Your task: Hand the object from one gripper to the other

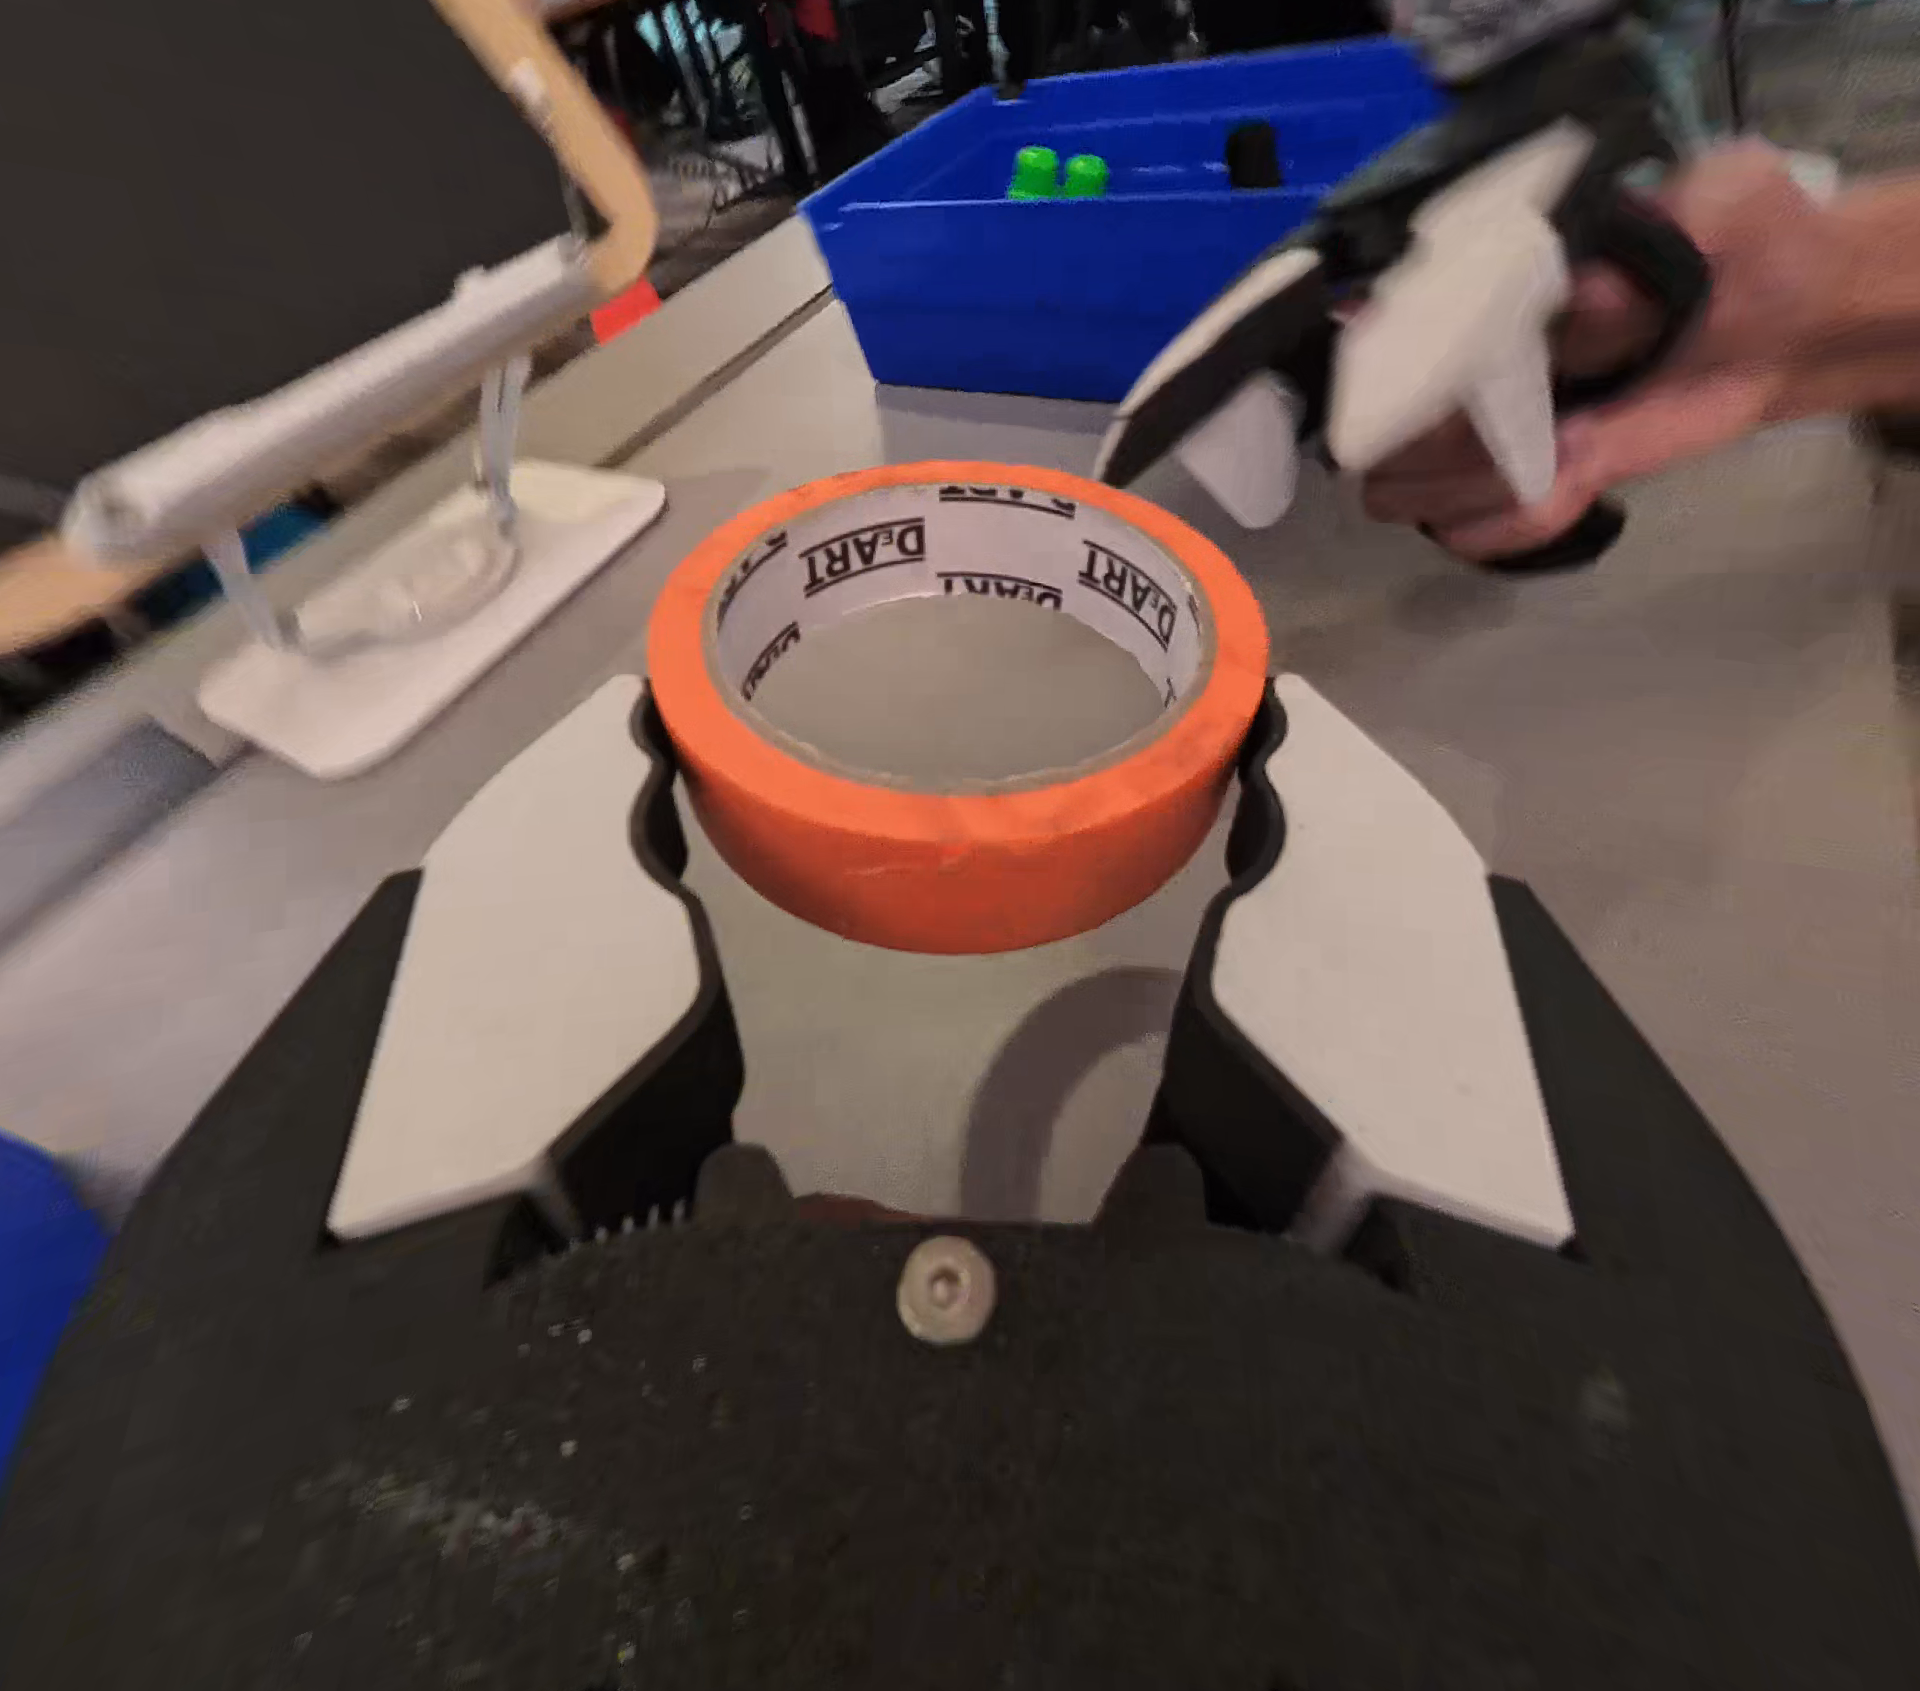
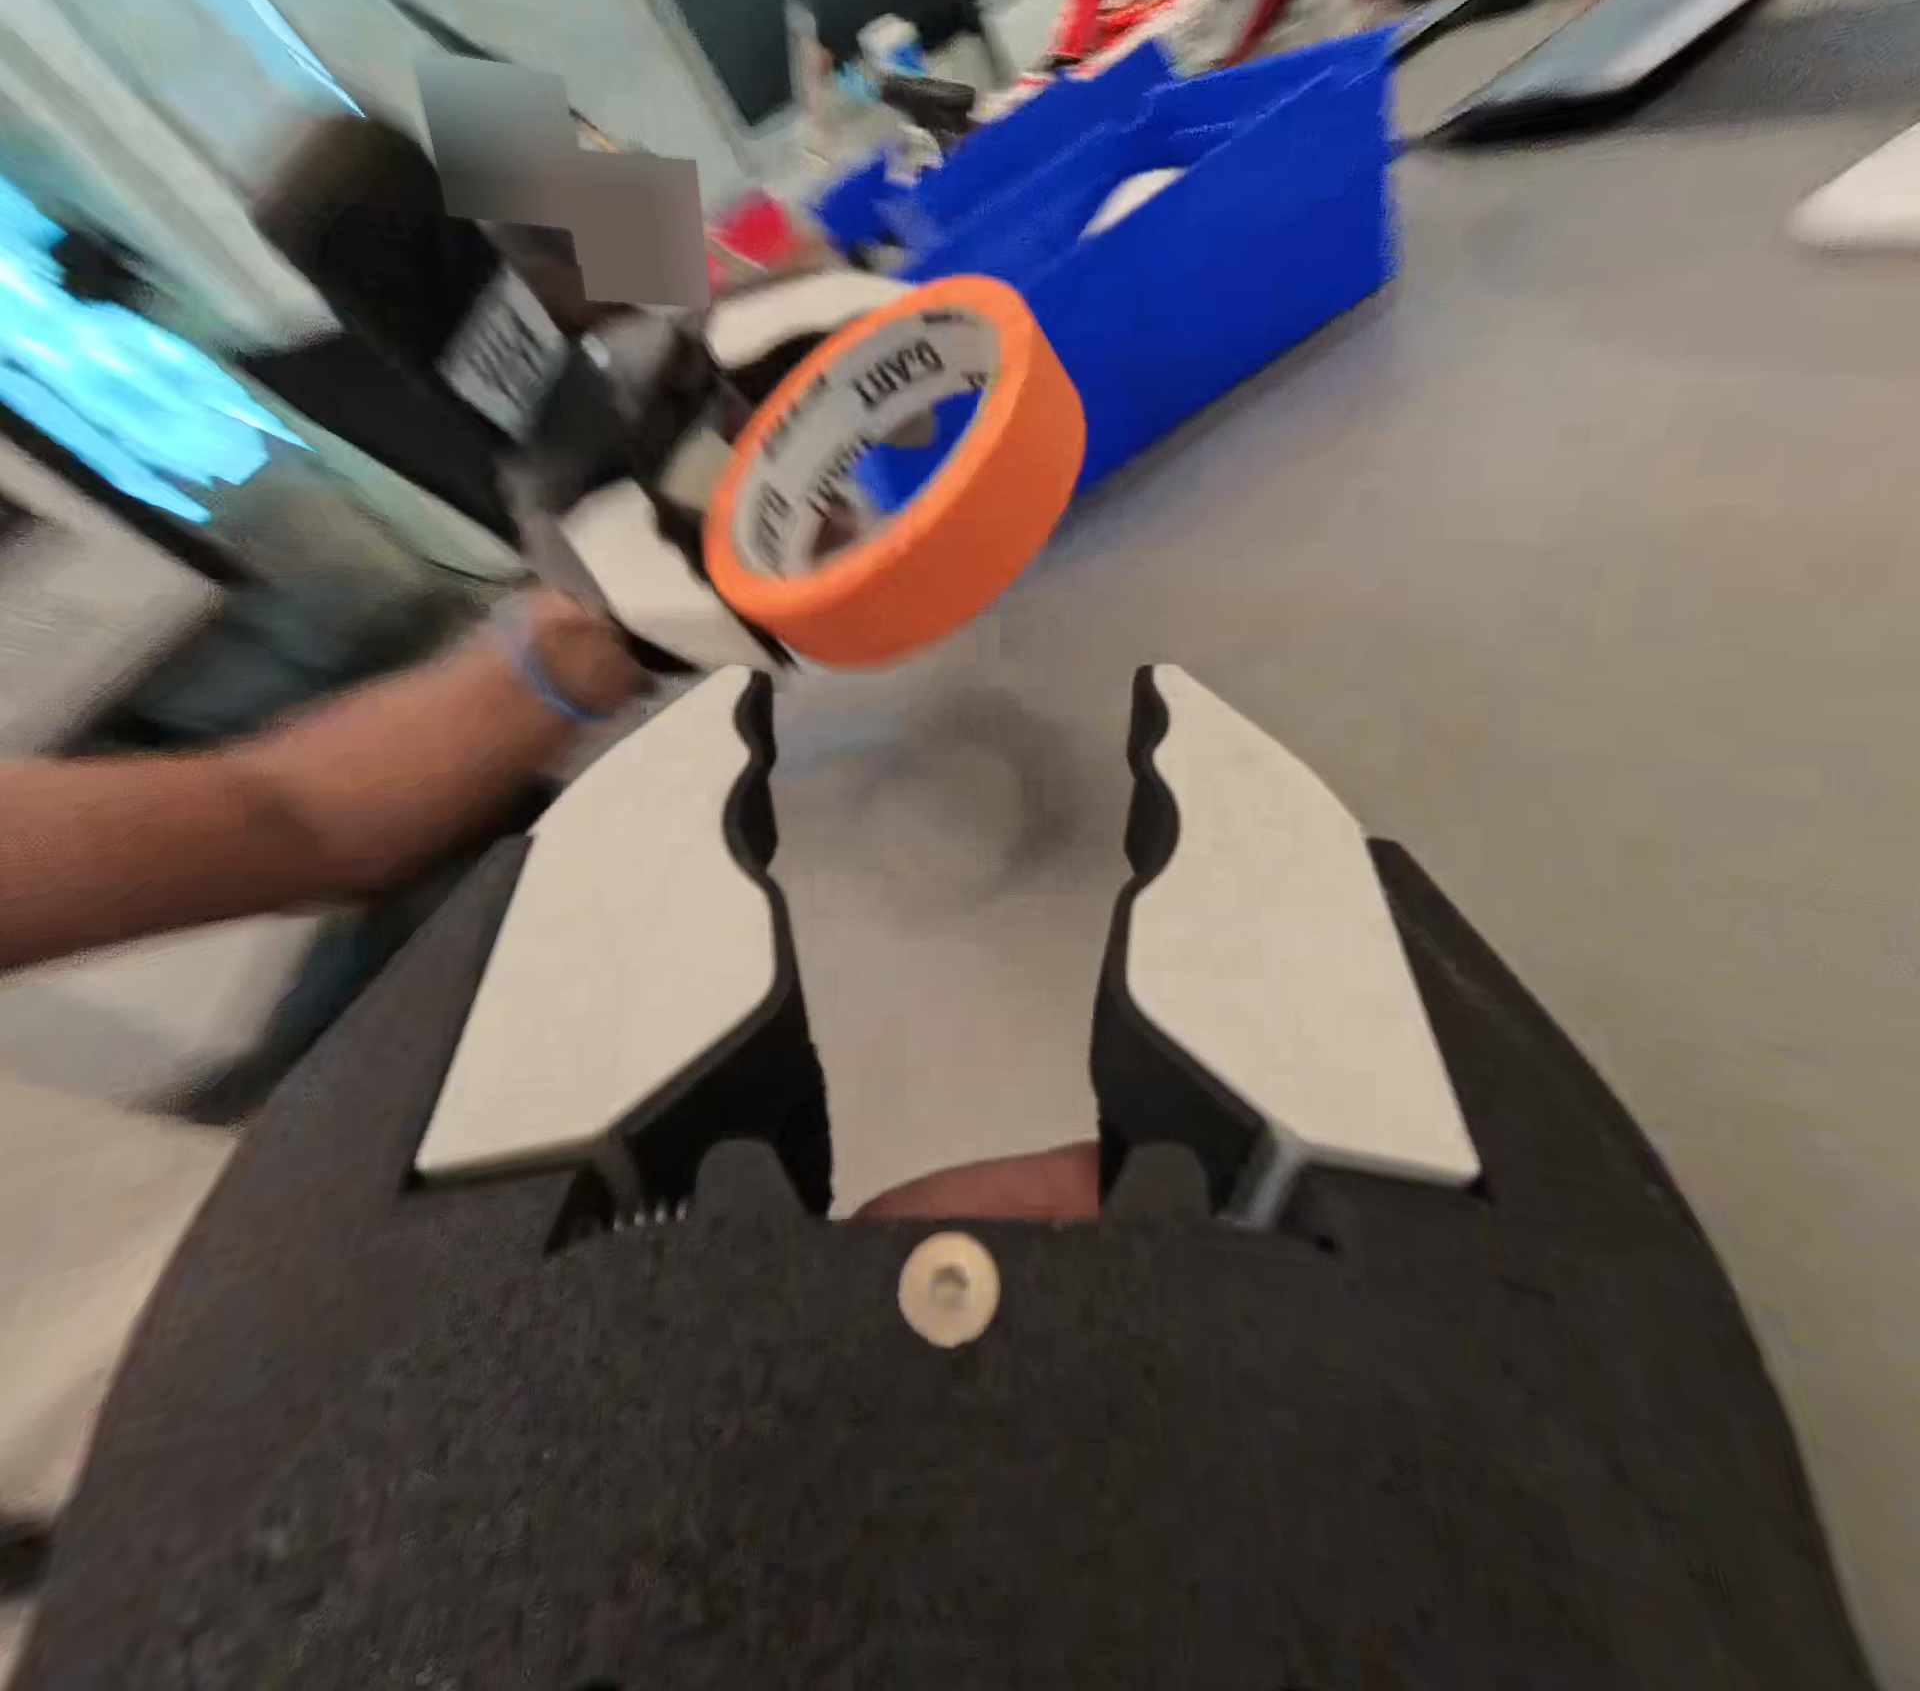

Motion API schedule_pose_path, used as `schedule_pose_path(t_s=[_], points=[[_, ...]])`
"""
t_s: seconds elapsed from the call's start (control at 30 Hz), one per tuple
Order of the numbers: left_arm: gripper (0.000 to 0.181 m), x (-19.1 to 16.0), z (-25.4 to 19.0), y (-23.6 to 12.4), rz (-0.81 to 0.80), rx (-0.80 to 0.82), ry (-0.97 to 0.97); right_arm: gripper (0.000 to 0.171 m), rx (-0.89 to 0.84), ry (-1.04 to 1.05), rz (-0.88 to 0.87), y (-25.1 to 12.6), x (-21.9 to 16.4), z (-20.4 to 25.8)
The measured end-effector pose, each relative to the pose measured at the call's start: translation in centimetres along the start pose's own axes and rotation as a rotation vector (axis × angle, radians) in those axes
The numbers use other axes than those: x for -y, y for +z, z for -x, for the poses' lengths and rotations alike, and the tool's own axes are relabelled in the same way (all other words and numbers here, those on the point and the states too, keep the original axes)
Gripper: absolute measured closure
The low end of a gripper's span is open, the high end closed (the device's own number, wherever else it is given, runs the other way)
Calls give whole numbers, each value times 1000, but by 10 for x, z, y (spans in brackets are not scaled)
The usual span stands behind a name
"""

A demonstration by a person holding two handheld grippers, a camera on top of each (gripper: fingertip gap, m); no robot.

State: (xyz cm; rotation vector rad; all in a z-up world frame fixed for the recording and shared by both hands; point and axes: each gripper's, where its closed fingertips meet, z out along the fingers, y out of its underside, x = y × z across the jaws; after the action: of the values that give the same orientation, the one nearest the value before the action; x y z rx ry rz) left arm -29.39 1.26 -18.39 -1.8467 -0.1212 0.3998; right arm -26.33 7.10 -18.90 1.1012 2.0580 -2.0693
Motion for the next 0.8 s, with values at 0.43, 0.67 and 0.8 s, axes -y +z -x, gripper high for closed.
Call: schedule_pose_path(t_s=[0.43,0.67,0.8], points=[[77,20,-73,17,-2,-9,416,142,590,453,85,-15,-9,40],[93,16,-64,17,13,-7,265,142,425,386,59,-13,-7,17],[114,19,-23,11,19,160,32,142,40,177,22,-12,-4,-25]])
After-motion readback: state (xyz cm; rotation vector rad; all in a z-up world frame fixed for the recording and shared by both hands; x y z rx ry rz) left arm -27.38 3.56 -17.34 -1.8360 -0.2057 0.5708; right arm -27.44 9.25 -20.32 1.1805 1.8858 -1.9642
